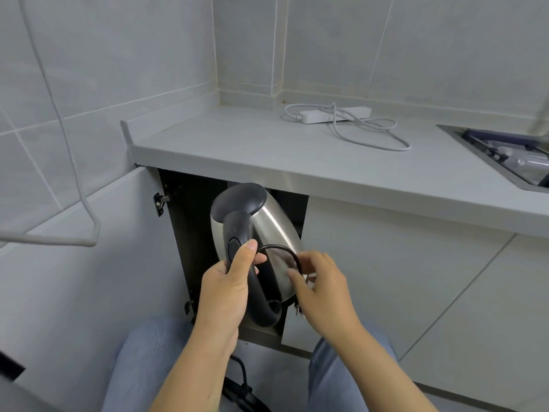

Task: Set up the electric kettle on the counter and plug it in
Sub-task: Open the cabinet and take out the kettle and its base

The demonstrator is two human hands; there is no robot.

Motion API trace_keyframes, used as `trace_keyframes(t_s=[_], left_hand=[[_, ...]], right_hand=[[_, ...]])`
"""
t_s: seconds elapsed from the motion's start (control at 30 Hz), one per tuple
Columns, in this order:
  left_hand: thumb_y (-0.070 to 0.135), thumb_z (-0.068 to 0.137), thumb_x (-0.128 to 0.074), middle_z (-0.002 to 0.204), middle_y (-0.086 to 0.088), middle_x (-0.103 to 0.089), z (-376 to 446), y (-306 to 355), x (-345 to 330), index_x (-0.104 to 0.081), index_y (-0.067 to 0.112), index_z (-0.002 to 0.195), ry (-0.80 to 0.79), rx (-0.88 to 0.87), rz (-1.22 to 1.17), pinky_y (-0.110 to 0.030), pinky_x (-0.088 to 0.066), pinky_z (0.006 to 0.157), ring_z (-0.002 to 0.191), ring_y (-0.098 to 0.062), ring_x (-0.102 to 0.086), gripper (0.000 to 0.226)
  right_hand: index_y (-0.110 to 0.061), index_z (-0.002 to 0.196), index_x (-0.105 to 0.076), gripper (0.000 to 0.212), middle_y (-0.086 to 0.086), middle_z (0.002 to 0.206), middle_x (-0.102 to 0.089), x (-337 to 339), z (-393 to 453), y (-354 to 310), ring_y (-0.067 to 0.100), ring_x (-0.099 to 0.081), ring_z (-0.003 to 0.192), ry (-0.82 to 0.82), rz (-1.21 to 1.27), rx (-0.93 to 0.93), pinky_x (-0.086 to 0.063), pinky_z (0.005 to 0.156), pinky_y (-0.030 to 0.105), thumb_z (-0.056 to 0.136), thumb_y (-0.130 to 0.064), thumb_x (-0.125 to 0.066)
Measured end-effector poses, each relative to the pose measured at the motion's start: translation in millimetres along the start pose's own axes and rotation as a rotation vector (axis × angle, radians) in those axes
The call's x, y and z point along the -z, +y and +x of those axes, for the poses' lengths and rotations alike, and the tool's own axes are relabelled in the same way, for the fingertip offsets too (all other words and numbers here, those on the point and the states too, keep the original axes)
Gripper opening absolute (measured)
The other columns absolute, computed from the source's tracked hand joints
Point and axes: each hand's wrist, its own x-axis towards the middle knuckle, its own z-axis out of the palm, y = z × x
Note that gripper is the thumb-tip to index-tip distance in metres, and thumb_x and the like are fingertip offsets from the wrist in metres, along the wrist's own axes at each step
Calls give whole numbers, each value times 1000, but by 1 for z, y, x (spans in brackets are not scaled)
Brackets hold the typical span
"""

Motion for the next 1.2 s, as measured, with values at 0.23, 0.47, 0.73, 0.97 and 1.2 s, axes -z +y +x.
trace_keyframes(t_s=[0.23,0.47,0.73,0.97,1.2], left_hand=[[56,66,-62,70,-2,-64,0,-1,3,-70,10,81,6,4,-50,-32,-47,75,74,-17,-61,48],[42,73,-64,99,-3,-75,-1,1,-6,-64,3,108,-85,-13,-96,-38,-52,92,95,-16,-71,52],[51,67,-65,108,-3,-73,-4,-4,-9,-63,7,112,-160,-17,-169,-45,-51,94,104,-17,-68,63],[53,63,-78,106,-10,-73,-5,-2,2,-60,5,104,-206,-3,-197,-35,-58,83,102,-22,-70,65],[10,92,-53,96,-15,-74,-4,1,-6,-55,6,92,-227,-11,-148,-36,-56,81,92,-26,-72,5]], right_hand=[[-27,88,-61,13,-3,76,-61,1,-12,3,13,-58,58,52,307,-24,-49,59,25,96,-21,-55],[-25,84,-64,14,-10,63,-56,7,-24,-13,5,-47,56,149,458,64,-42,55,21,94,-18,-57],[-28,82,-61,16,-7,64,-60,-5,-39,-33,9,-48,53,4,478,142,-39,49,25,95,-18,-58],[-30,82,-56,22,-20,65,-55,-23,-49,-38,4,-52,57,-73,371,198,-35,54,8,94,-13,-60],[-37,85,-57,25,-16,64,-58,-22,-56,-32,7,-53,55,19,365,194,-39,52,13,92,-14,-63]])
